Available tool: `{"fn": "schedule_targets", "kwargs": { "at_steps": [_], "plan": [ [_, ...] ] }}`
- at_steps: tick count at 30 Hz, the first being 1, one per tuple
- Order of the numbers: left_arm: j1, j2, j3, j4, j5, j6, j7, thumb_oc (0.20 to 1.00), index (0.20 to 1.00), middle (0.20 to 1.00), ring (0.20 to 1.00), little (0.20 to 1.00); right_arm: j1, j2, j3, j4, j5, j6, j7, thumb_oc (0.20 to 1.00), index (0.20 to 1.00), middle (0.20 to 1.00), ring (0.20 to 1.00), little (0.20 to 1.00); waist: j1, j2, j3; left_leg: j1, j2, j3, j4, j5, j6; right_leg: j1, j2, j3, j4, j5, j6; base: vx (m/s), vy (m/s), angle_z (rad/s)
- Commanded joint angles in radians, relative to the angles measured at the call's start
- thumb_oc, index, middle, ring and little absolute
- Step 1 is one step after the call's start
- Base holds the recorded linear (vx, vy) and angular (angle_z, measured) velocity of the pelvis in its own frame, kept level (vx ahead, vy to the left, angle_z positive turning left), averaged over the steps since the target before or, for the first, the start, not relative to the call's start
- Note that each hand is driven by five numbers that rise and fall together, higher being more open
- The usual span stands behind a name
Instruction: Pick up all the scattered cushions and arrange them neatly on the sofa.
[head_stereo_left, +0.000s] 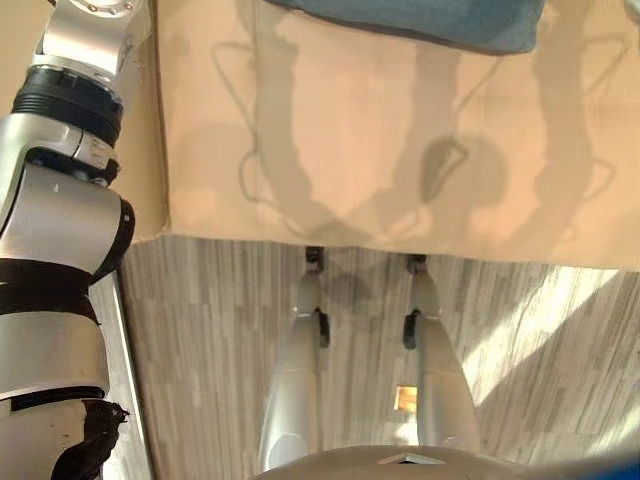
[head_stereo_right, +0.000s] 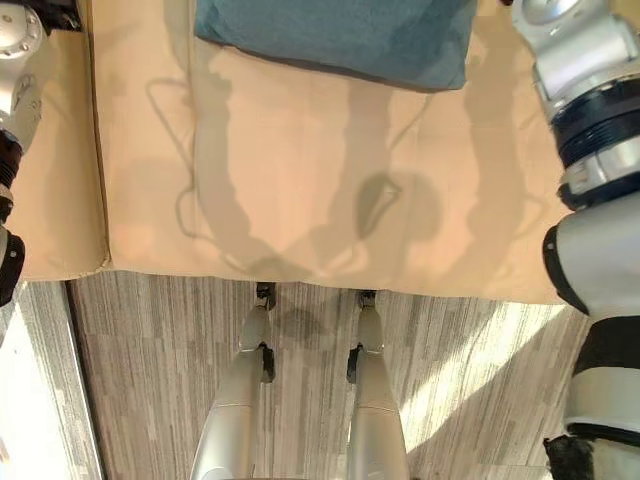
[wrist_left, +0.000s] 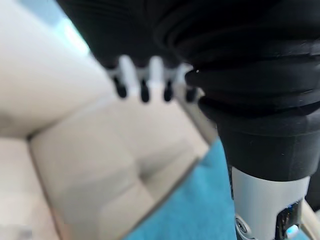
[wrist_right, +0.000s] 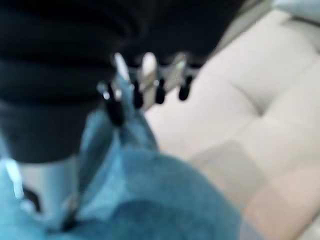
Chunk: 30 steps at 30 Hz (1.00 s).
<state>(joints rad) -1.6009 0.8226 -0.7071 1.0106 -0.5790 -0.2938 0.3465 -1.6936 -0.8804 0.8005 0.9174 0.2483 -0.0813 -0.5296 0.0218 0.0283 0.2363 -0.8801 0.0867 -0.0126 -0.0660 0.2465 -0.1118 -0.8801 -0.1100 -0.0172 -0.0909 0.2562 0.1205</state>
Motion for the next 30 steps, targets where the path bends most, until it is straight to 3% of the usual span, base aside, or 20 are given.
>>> {"fn": "schedule_targets", "kwargs": {
  "at_steps": [1, 5, 13, 17, 22, 30],
  "plan": [
    [0.071, 0.043, 0.003, -0.013, -0.021, -0.05, 0.011, 1.0, 1.0, 1.0, 1.0, 1.0, 0.03, 0.039, 0.013, 0.023, -0.043, -0.021, -0.028, 1.0, 1.0, 1.0, 1.0, 1.0, 0.029, -0.012, -0.133, 0.102, -0.098, -0.08, -0.021, -0.045, -0.036, 0.107, 0.012, -0.074, 0.004, -0.07, 0.129, 0.0, 0.0, 0.0],
    [0.146, 0.095, 0.044, -0.091, -0.013, -0.067, 0.008, 1.0, 1.0, 1.0, 1.0, 1.0, 0.091, -0.02, -0.005, -0.041, -0.045, -0.028, -0.008, 1.0, 1.0, 1.0, 1.0, 1.0, 0.027, -0.02, -0.142, 0.151, -0.091, -0.082, -0.021, -0.058, -0.038, 0.154, 0.013, -0.086, 0.004, -0.08, 0.123, 0.0, -0.008, 0.0],
    [0.588, 0.199, 0.368, -0.433, 0.005, -0.113, -0.026, 1.0, 1.0, 1.0, 1.0, 1.0, 0.484, -0.15, -0.251, -0.365, -0.07, -0.086, 0.064, 1.0, 1.0, 1.0, 1.0, 1.0, 0.026, -0.041, -0.131, 0.332, -0.073, -0.06, -0.021, -0.108, -0.021, 0.333, 0.007, -0.105, 0.004, -0.108, 0.114, -0.01, -0.004, -0.03],
    [0.896, 0.19, 0.557, -0.614, 0.071, -0.108, -0.056, 1.0, 1.0, 1.0, 1.0, 1.0, 0.789, -0.13, -0.429, -0.469, -0.088, -0.113, 0.135, 1.0, 1.0, 1.0, 1.0, 1.0, 0.032, -0.046, -0.134, 0.446, -0.07, -0.046, -0.021, -0.135, -0.01, 0.441, 0.006, -0.108, 0.004, -0.13, 0.106, 0.04, 0.001, -0.04],
    [1.291, 0.027, 0.784, -0.755, 0.172, -0.088, -0.101, 1.0, 1.0, 1.0, 1.0, 1.0, 1.176, 0.003, -0.657, -0.539, -0.155, -0.114, 0.217, 1.0, 1.0, 1.0, 1.0, 1.0, 0.035, -0.04, -0.156, 0.565, -0.053, -0.027, -0.021, -0.167, 0.0, 0.554, -0.007, -0.124, 0.004, -0.161, 0.101, 0.06, -0.001, -0.04],
    [1.674, -0.207, 0.88, -0.716, 0.293, -0.016, -0.218, 1.0, 1.0, 1.0, 1.0, 1.0, 1.595, 0.183, -0.871, -0.565, -0.249, -0.097, 0.32, 1.0, 1.0, 1.0, 1.0, 1.0, 0.023, -0.036, -0.208, 0.699, -0.038, -0.017, -0.021, -0.194, 0.01, 0.699, -0.008, -0.149, 0.004, -0.209, 0.081, 0.03, -0.012, 0.0]
  ]
}}
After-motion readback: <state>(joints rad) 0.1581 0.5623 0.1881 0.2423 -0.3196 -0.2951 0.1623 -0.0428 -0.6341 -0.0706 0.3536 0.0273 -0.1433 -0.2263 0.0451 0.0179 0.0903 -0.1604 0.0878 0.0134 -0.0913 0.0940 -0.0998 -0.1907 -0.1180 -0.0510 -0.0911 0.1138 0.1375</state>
